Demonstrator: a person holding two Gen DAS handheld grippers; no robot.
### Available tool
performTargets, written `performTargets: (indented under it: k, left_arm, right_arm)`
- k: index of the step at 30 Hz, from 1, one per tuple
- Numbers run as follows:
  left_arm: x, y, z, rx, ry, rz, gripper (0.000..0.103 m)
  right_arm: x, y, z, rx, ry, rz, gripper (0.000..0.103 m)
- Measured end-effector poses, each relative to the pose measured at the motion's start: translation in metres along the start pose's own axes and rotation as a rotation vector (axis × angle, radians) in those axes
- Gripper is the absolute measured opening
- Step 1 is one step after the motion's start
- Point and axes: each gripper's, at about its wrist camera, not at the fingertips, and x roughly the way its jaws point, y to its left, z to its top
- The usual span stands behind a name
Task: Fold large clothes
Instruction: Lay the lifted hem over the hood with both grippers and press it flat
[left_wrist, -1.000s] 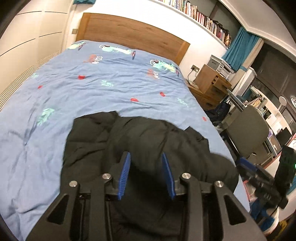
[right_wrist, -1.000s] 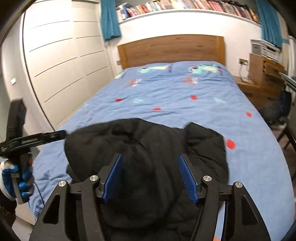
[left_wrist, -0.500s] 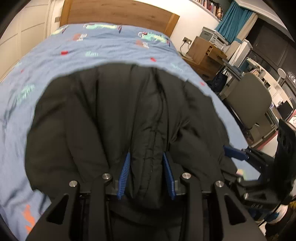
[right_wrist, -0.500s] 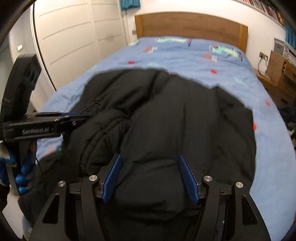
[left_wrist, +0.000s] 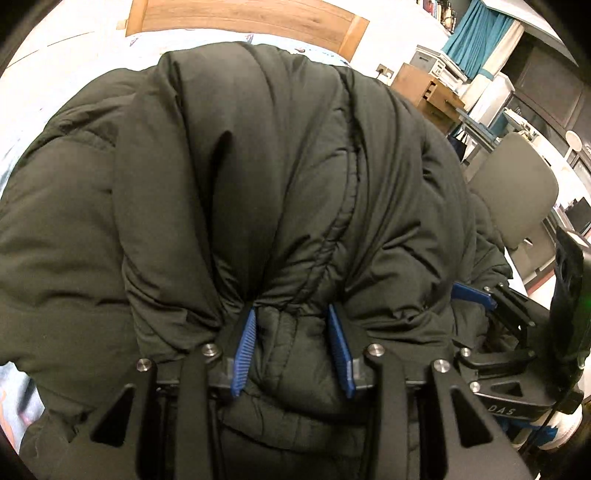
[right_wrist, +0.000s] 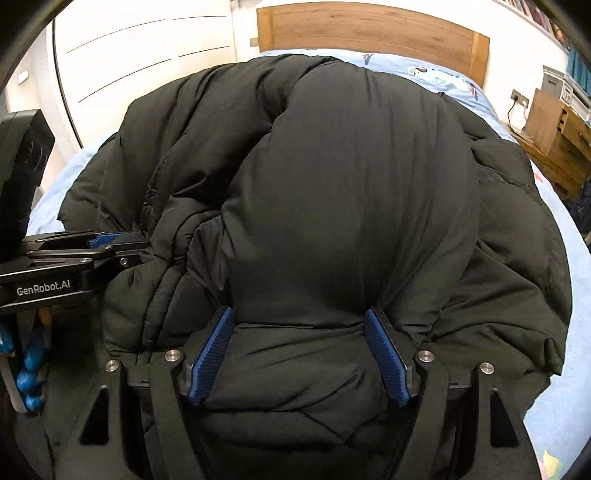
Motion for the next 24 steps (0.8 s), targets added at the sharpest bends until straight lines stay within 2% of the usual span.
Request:
performTargets:
  k: [3,6,10,12,14,16,21,24]
  left_arm:
    - [-0.011,-0.007,0.003,0.008,-0.004,0.011,0.037]
    - [-0.044,-0.012,0.012,0.023,-0.040,-0.003,0.037]
    - [-0.089,-0.015,0.039,0.062,-0.156,-0.026,0.040]
    - [-0.094,-0.012,0.055,0.064,-0.185,-0.015,0.042]
    - [-0.088,-0.007,0.070,0.061,-0.192,0.014,0.042]
    - [-0.069,0.001,0.079,0.048,-0.166,0.037,0.042]
    - [-0.015,0.019,0.059,0.030,-0.051,0.082,0.043]
    - [0.000,0.026,0.048,-0.012,-0.047,0.063,0.043]
  right_arm:
    - [-0.007,0.002,0.003,-0.004,0.014,-0.004,0.071]
    - [-0.028,0.001,0.012,-0.004,0.023,0.026,0.071]
    - [-0.069,-0.002,0.026,-0.053,-0.051,0.033,0.072]
    - [-0.085,-0.005,0.039,-0.061,-0.102,0.031,0.073]
    - [-0.091,-0.009,0.050,-0.060,-0.134,0.024,0.073]
    - [-0.085,-0.009,0.059,-0.052,-0.144,0.008,0.073]
    - [-0.033,-0.015,0.056,-0.020,-0.060,-0.011,0.073]
    - [-0.013,-0.020,0.043,0.017,-0.033,-0.004,0.075]
